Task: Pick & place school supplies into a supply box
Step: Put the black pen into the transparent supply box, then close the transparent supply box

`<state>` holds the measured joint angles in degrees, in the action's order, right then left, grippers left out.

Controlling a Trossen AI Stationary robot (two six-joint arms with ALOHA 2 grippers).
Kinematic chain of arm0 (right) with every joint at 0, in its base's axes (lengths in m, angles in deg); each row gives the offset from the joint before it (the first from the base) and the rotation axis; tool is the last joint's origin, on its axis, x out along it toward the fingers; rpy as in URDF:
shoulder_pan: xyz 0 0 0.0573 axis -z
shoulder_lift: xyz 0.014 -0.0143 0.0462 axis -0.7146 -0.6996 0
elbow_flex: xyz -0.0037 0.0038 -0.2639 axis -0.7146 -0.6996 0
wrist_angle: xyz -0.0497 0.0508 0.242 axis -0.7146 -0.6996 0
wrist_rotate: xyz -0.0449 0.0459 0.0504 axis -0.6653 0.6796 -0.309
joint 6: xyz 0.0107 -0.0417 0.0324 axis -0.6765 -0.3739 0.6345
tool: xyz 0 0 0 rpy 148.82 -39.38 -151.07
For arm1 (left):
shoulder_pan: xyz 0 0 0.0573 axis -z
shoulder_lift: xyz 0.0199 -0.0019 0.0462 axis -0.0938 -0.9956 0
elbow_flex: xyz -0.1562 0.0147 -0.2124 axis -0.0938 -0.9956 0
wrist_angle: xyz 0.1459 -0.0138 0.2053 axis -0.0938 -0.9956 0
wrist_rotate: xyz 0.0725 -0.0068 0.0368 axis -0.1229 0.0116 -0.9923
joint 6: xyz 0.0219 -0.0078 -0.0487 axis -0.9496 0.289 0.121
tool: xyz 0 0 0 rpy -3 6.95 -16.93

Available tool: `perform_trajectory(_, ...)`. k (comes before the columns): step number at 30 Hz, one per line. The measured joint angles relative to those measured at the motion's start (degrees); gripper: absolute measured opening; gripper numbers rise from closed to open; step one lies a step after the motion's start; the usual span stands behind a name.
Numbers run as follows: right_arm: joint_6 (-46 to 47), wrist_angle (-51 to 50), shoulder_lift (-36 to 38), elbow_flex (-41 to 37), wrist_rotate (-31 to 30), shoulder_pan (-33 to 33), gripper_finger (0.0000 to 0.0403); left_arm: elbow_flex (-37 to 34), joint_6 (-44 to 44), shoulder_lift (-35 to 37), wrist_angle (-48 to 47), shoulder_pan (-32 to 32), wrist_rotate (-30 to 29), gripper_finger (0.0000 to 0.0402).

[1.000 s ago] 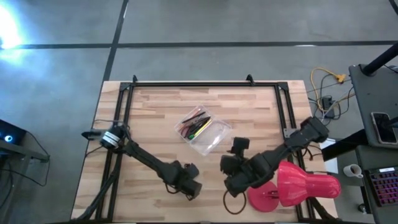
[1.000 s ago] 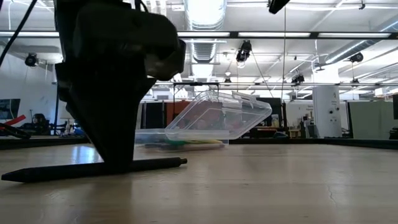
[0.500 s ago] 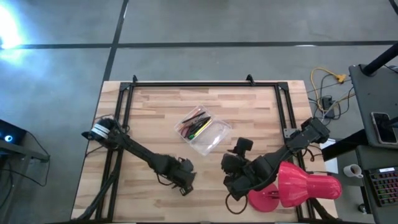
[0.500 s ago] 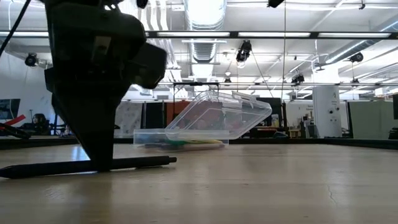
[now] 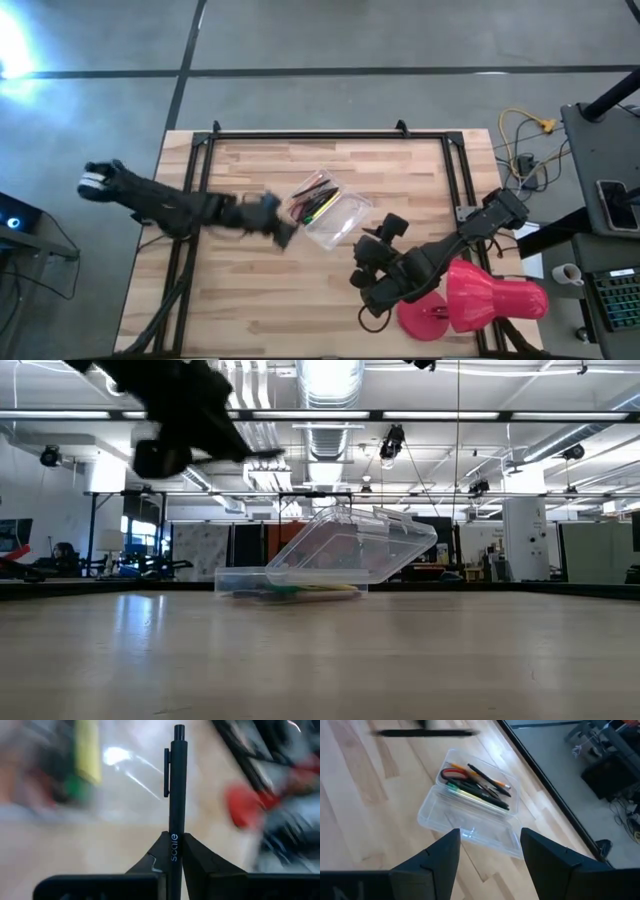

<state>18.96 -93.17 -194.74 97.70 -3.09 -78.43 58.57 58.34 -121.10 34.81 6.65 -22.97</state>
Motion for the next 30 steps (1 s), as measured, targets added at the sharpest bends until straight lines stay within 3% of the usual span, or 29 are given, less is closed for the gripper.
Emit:
perform_trajectory(2,0.1,0.0,0.0,0.0,0.0,0.2,0.0201,-0.8,-3.4,0.4,0.7,-7.3,1.3,0.0009)
perform_trajectory(6,2.4,-0.1,0.0,0.0,1.2,0.2,0.0201,-0.2,-13.2,-4.4,0.9,-20.5,10.2,0.0008)
perform_trajectory(11,8.2,-1.2,0.0,-0.1,6.3,-0.1,0.0201,5.6,-23.5,-13.7,0.2,-29.5,18.1,0.0008)
perform_trajectory(16,14.5,-1.9,-0.1,-1.1,9.6,-1.0,0.0201,13.2,-32.5,-25.3,-9.5,-29.9,18.6,0.0010)
perform_trajectory(22,16.9,-1.6,-0.1,-3.9,15.9,-0.9,0.0201,21.3,-34.4,-34.8,-17.3,-30.1,19.4,0.0070)
perform_trajectory(30,24.1,2.0,-0.1,-11.4,19.6,0.2,0.0201,27.3,-39.1,-33.2,-22.1,-30.0,18.9,0.0111)
